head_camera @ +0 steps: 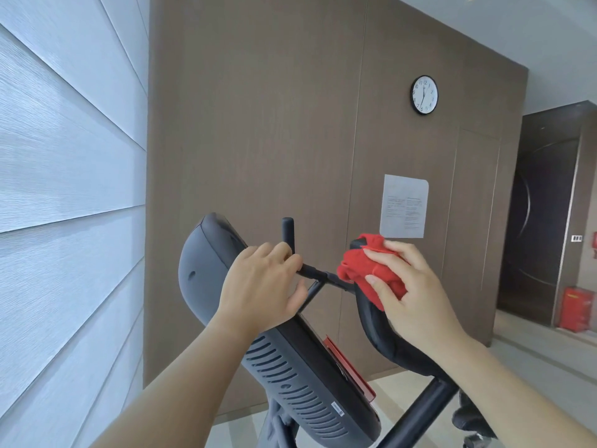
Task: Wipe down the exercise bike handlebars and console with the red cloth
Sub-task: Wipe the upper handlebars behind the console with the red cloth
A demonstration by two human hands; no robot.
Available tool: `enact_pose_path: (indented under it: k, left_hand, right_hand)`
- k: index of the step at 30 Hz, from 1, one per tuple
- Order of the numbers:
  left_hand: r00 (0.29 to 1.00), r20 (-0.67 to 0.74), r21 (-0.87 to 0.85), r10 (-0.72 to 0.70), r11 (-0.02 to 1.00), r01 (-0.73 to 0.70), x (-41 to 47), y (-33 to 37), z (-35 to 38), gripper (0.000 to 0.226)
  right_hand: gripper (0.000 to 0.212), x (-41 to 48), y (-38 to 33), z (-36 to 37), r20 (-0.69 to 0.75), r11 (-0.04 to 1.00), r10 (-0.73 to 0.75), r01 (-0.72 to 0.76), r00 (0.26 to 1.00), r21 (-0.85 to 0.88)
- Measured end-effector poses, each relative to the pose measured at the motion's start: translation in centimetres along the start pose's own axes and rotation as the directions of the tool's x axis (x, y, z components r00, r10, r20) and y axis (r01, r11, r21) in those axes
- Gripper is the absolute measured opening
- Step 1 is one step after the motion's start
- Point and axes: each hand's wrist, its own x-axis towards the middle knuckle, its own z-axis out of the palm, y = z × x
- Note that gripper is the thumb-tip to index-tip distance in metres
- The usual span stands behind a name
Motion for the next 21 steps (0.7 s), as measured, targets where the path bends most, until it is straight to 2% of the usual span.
enact_pose_path:
  k: [3,9,14,17,21]
  left_hand:
    - [1.0,-0.009,0.008,-0.013,1.0,0.013,-0.5,0.2,0.1,0.031]
    - [0.998,0.058,0.085,-0.029,0.996,0.024,-0.7,0.3,0.4,0.041]
    - [0.998,0.068,0.12,-0.014,0.993,0.006,-0.7,0.4,0.3,0.043]
    - [0.996,0.085,0.131,-0.022,0.991,0.01,-0.7,0.4,0.3,0.044]
    - [0.996,0.092,0.13,-0.022,0.992,0.01,-0.7,0.4,0.3,0.044]
  right_hand:
    - [0.036,1.4,0.4,-1.1,-0.053,0.999,0.014,-0.012,0.998,0.048]
    - [0.043,-0.2,0.6,0.6,-0.03,0.979,0.127,-0.121,0.991,0.167]
    - [0.04,-2.4,2.1,0.1,-0.005,0.964,0.183,-0.178,0.983,0.199]
    - [0.042,-1.5,1.9,-0.2,-0.052,0.973,0.173,-0.162,0.984,0.166]
    - [0.045,-2.2,1.1,0.8,-0.025,0.969,0.168,-0.16,0.986,0.188]
